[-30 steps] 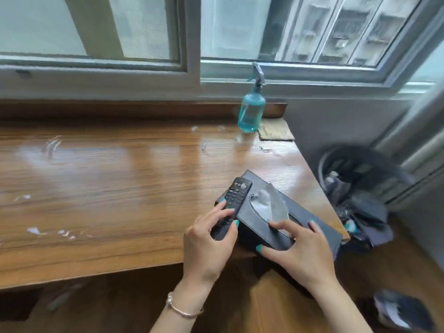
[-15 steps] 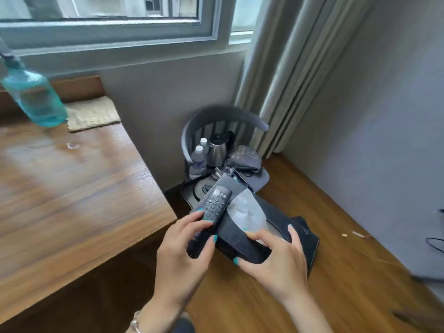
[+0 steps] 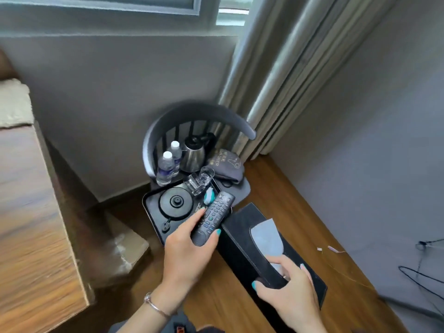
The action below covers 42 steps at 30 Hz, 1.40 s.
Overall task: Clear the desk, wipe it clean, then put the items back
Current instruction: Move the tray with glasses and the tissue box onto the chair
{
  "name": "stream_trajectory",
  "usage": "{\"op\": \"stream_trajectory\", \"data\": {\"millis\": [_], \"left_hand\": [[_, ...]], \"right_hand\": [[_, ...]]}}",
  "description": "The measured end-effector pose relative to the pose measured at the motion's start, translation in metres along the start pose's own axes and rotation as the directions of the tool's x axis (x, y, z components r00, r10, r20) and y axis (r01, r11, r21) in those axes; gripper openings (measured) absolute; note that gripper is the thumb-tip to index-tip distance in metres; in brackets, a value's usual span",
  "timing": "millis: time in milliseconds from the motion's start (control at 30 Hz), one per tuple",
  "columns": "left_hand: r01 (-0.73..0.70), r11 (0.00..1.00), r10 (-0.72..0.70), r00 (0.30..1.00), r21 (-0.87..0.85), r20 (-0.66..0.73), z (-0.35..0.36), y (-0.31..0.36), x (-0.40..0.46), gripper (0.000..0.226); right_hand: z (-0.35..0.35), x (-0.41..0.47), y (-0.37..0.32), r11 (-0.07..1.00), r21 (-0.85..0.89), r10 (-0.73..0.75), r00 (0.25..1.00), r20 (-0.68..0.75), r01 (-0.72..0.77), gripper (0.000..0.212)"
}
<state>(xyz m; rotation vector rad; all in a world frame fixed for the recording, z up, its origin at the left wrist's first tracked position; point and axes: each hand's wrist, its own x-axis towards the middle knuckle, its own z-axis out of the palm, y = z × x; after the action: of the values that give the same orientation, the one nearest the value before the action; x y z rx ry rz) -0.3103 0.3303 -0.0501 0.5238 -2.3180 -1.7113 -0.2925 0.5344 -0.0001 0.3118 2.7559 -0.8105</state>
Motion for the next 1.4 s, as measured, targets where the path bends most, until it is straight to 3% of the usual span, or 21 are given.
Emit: {"op": "stream_trajectory", "data": {"millis": [100, 233, 467, 633, 833, 1000, 1133, 1267, 1400], "left_hand": [[0.046, 0.998, -0.043, 0.997, 0.051, -0.067, 0.002, -0.015, 0.029, 0.055], [0.128, 0.988, -0.121, 0.989, 0.082, -0.079, 0.008, -0.052, 0.057, 0.057], [0.229, 0.954, -0.259, 0.953, 0.193, 0.154, 0.054, -0.154, 0.083, 0.063], [0.221, 0.914, -0.327, 0.898, 0.34, 0.293, 0.107, -0.229, 0.09, 0.07], [0.194, 0.877, -0.291, 0.942, 0.439, 0.166, 0.149, -0.301, 0.094, 0.069], [0.141, 0.847, -0.261, 0.95, 0.513, 0.17, 0.157, -0.325, 0.1, 0.068], [0.181, 0.872, -0.285, 0.943, 0.454, 0.171, 0.156, -0.335, 0.101, 0.073], [0.249, 0.876, -0.316, 0.943, 0.414, 0.102, 0.15, -0.338, 0.097, 0.079], [0.347, 0.884, -0.361, 0.933, 0.313, -0.015, 0.146, -0.324, 0.092, 0.075]], "right_hand": [[-0.004, 0.044, -0.001, 1.0, -0.014, 0.017, 0.999, 0.036, -0.016, 0.044], [-0.002, 0.099, 0.002, 0.991, -0.097, -0.085, 0.995, 0.053, 0.089, 0.042], [0.027, 0.207, 0.04, 0.972, -0.074, -0.209, 0.966, 0.15, 0.222, 0.048], [0.05, 0.274, 0.073, 0.948, -0.107, -0.255, 0.915, 0.313, 0.3, 0.057], [0.069, 0.328, 0.107, 0.882, -0.203, -0.296, 0.833, 0.468, 0.427, 0.049], [0.092, 0.347, 0.114, 0.842, -0.225, -0.31, 0.781, 0.542, 0.49, 0.057], [0.11, 0.354, 0.11, 0.824, -0.212, -0.353, 0.769, 0.534, 0.525, 0.054], [0.117, 0.345, 0.08, 0.778, -0.126, -0.475, 0.708, 0.523, 0.615, 0.047], [0.118, 0.337, 0.057, 0.763, -0.111, -0.51, 0.698, 0.503, 0.637, 0.051]]}}
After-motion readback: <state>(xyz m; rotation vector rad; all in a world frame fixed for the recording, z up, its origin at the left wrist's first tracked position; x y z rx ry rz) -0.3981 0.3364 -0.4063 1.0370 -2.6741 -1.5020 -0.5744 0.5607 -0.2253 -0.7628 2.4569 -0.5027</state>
